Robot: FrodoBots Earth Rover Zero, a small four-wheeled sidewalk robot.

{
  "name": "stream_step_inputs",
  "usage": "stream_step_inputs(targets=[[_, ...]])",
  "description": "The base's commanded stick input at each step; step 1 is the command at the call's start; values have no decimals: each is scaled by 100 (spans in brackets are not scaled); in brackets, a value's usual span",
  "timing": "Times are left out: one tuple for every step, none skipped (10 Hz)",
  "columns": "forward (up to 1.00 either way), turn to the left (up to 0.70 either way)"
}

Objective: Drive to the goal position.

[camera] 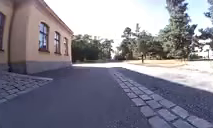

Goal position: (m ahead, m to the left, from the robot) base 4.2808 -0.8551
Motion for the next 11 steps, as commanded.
stream_step_inputs(targets=[[66, 0], [66, 0], [66, 0], [66, 0], [66, 0], [66, 0], [66, 0], [66, 0], [66, 0], [66, 0], [66, 0]])
